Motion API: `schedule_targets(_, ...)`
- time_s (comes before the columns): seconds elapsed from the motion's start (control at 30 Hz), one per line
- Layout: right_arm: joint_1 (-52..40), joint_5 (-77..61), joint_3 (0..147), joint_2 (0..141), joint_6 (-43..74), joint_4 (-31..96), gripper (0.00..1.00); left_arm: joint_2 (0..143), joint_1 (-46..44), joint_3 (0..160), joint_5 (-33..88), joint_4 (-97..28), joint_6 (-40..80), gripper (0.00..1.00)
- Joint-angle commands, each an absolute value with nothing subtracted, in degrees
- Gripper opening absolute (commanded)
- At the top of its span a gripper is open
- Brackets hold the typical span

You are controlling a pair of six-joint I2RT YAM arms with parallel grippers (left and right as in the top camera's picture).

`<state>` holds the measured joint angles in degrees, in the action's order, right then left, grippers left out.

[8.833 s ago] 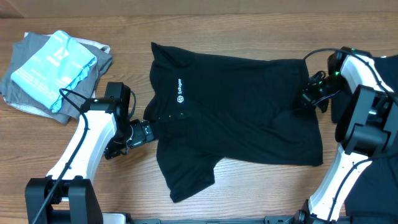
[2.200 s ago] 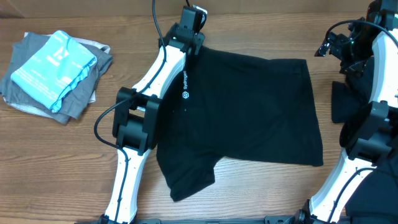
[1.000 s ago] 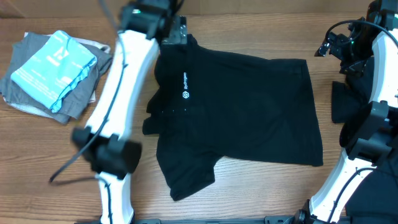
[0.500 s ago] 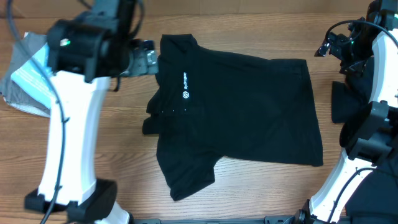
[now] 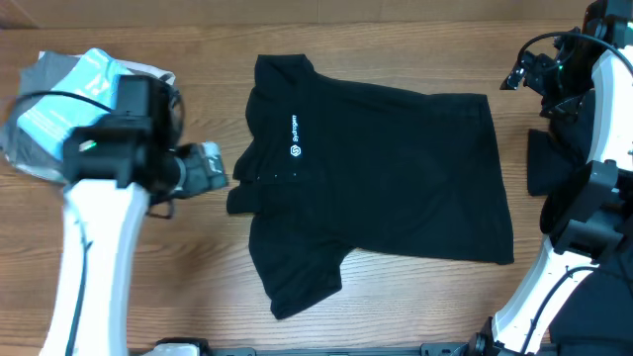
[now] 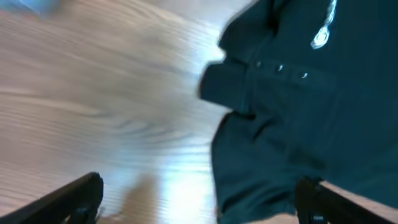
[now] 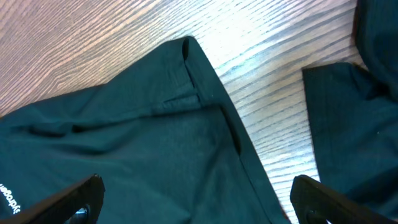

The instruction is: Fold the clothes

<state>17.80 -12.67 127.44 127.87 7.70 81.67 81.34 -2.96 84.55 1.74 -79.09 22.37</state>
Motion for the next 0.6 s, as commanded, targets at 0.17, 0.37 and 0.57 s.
schedule_targets(0.17,17.63,-13.06,128.6,126.5,7.92,81.47,1.0,90.76,2.46,63.18,27.16,-59.77,27.46,0.91)
schedule_targets(0.37,17.65,-13.06,128.6,126.5,7.92,81.47,1.0,96.51,3.36,58.33,29.52,-50.48,35.57,0.88)
schedule_targets(0.57,17.65,-13.06,128.6,126.5,7.92,81.47,1.0,99.68,3.51,54.87,29.45,-43.24,40.97,0.81)
